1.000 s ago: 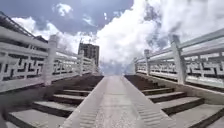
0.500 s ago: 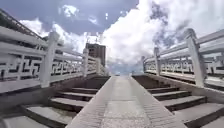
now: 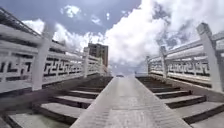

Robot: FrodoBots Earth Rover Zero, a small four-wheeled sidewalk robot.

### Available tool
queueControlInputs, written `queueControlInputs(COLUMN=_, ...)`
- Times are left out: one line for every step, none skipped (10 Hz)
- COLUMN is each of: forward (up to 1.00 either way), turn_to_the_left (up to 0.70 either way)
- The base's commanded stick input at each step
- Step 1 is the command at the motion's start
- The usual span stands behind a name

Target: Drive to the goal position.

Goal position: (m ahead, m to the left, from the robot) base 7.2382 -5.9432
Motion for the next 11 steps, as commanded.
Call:
queueControlInputs(forward=0.70, turn_to_the_left=-0.14)
queueControlInputs(forward=0.70, turn_to_the_left=-0.14)
queueControlInputs(forward=0.70, turn_to_the_left=-0.14)
queueControlInputs(forward=0.70, turn_to_the_left=-0.14)
queueControlInputs(forward=0.70, turn_to_the_left=-0.11)
queueControlInputs(forward=0.70, turn_to_the_left=0.00)
queueControlInputs(forward=0.70, turn_to_the_left=0.00)
queueControlInputs(forward=0.70, turn_to_the_left=0.00)
queueControlInputs(forward=0.70, turn_to_the_left=0.00)
queueControlInputs(forward=0.70, turn_to_the_left=0.00)
queueControlInputs(forward=0.70, turn_to_the_left=0.00)
